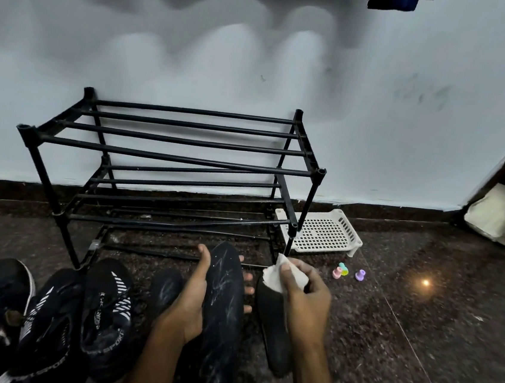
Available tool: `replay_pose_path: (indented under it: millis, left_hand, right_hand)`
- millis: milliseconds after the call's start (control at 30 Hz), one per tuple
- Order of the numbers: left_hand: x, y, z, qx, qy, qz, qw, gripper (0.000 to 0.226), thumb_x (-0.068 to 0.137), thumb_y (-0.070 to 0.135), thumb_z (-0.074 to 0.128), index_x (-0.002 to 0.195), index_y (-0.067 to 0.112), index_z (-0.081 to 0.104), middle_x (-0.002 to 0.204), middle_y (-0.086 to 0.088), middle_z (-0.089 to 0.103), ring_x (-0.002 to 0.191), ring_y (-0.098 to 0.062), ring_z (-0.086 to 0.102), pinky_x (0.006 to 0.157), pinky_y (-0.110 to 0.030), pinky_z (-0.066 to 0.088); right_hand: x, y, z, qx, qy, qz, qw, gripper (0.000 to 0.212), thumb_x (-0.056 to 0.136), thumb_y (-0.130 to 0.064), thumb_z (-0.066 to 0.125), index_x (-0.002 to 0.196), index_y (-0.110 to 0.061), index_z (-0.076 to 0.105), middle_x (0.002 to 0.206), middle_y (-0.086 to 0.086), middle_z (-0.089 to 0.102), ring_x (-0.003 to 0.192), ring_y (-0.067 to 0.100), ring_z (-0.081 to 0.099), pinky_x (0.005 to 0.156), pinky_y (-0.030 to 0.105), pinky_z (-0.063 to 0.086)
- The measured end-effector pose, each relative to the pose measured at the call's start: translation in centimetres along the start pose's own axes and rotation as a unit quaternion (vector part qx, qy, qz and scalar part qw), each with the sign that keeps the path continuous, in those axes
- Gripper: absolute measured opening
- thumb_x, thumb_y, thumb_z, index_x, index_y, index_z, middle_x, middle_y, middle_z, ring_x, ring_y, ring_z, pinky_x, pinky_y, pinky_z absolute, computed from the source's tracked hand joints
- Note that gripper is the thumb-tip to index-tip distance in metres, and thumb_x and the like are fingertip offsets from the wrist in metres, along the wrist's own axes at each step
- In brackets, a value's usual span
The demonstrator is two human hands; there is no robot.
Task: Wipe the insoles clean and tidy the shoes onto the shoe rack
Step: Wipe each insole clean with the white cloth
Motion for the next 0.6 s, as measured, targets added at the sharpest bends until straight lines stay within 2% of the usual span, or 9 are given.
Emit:
replay_pose_path:
  millis: [100,167,200,267,333,400,467,533,600]
  left_hand:
    - [-0.1,-0.1,0.5,0.006,0.004,-0.014,1.000,0.091,0.087,0.078,0.026,0.126,0.004,0.063,0.116,-0.025,0.067,0.090,-0.035,0.070,0.079,-0.054,0.056]
    - [-0.2,0.0,0.7,0.015,0.004,-0.024,1.000,0.093,0.085,0.080,0.026,0.125,0.005,0.064,0.111,-0.024,0.069,0.088,-0.033,0.070,0.078,-0.049,0.057]
    - [-0.3,0.1,1.0,0.017,0.002,-0.026,1.000,0.093,0.084,0.081,0.027,0.124,0.007,0.066,0.112,-0.024,0.069,0.090,-0.033,0.070,0.080,-0.048,0.057]
    - [-0.5,0.1,1.4,0.016,-0.001,-0.027,1.000,0.089,0.083,0.081,0.029,0.117,0.011,0.072,0.118,-0.024,0.067,0.102,-0.034,0.068,0.095,-0.048,0.051]
    - [-0.4,0.0,1.9,0.012,-0.005,-0.025,1.000,0.086,0.084,0.080,0.029,0.116,0.013,0.073,0.123,-0.021,0.066,0.114,-0.032,0.064,0.107,-0.050,0.042]
    - [-0.4,-0.2,2.5,-0.005,-0.005,-0.031,1.000,0.087,0.083,0.080,0.031,0.117,0.012,0.072,0.123,-0.021,0.066,0.115,-0.032,0.064,0.108,-0.049,0.042]
    - [-0.2,-0.3,2.8,-0.027,-0.001,-0.033,0.999,0.087,0.083,0.080,0.031,0.120,0.012,0.071,0.123,-0.020,0.066,0.115,-0.032,0.064,0.107,-0.046,0.043]
    - [-0.1,-0.2,2.8,-0.031,-0.002,-0.031,0.999,0.087,0.083,0.080,0.029,0.127,0.015,0.066,0.127,-0.017,0.065,0.120,-0.030,0.061,0.110,-0.046,0.039]
    - [-0.3,-0.2,2.8,-0.013,-0.005,-0.037,0.999,0.088,0.083,0.080,0.028,0.123,0.014,0.069,0.125,-0.017,0.066,0.117,-0.031,0.063,0.108,-0.046,0.042]
  right_hand:
    - [-0.1,-0.4,1.2,-0.004,0.013,-0.002,1.000,0.010,0.083,-0.013,0.077,0.090,-0.014,0.069,0.088,0.006,0.074,0.081,0.019,0.069,0.068,0.029,0.055]
    - [-0.2,-1.2,2.0,-0.074,0.021,-0.070,0.995,0.011,0.082,-0.015,0.078,0.088,-0.020,0.069,0.086,-0.001,0.073,0.078,0.014,0.070,0.067,0.027,0.056]
    - [-0.3,-1.9,2.6,-0.116,0.024,-0.127,0.985,0.011,0.082,-0.016,0.078,0.087,-0.021,0.070,0.086,-0.004,0.072,0.078,0.010,0.068,0.068,0.024,0.055]
    - [-0.5,-2.8,3.8,-0.198,0.009,-0.245,0.949,0.011,0.084,-0.011,0.075,0.091,-0.018,0.071,0.093,-0.006,0.067,0.083,0.005,0.064,0.072,0.017,0.052]
    - [-0.4,-2.6,4.8,-0.282,-0.047,-0.312,0.906,0.012,0.088,-0.008,0.070,0.099,-0.014,0.071,0.097,-0.005,0.061,0.087,0.007,0.060,0.076,0.017,0.051]
    - [-0.5,-1.4,5.3,-0.354,-0.107,-0.332,0.868,0.016,0.092,-0.010,0.063,0.106,-0.014,0.070,0.099,-0.003,0.057,0.090,0.012,0.057,0.077,0.025,0.051]
    - [-0.8,-0.3,5.1,-0.383,-0.132,-0.336,0.850,0.022,0.091,-0.008,0.061,0.111,-0.013,0.069,0.101,0.000,0.058,0.092,0.018,0.057,0.078,0.030,0.051]
    - [-1.0,0.1,4.6,-0.395,-0.114,-0.329,0.850,0.022,0.088,-0.005,0.062,0.107,-0.011,0.069,0.099,0.002,0.059,0.090,0.021,0.058,0.077,0.033,0.052]
    - [-0.8,-0.1,4.2,-0.393,-0.070,-0.314,0.861,0.014,0.086,-0.004,0.063,0.099,-0.008,0.068,0.095,0.003,0.059,0.085,0.021,0.059,0.073,0.037,0.053]
Point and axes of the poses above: each hand's wrist, its own x-axis towards the middle knuckle, its own z-axis out of the palm, y = z × x, the point moved 2 cm from there along x, towards the middle knuckle
